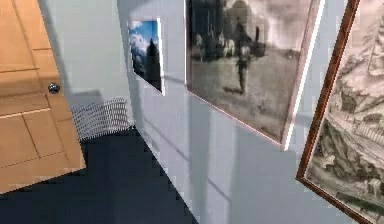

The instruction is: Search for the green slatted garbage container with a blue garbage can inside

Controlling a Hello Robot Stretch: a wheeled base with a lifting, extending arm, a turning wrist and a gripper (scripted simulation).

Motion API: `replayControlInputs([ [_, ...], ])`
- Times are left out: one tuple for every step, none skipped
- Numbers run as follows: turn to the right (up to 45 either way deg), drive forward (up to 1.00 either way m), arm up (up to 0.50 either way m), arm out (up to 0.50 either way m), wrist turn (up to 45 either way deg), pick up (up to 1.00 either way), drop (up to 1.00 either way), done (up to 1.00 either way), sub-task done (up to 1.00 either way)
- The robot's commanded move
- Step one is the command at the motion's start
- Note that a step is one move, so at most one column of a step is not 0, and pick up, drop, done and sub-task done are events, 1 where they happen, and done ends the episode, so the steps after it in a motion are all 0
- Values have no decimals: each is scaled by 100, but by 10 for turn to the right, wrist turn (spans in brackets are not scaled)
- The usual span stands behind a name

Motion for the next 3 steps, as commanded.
replayControlInputs([
  [120, 0, 0, 0, 0, 0, 0, 0, 0],
  [0, 45, 0, 0, 0, 0, 0, 0, 0],
  [-450, 0, 0, 0, 0, 0, 0, 0, 0],
])
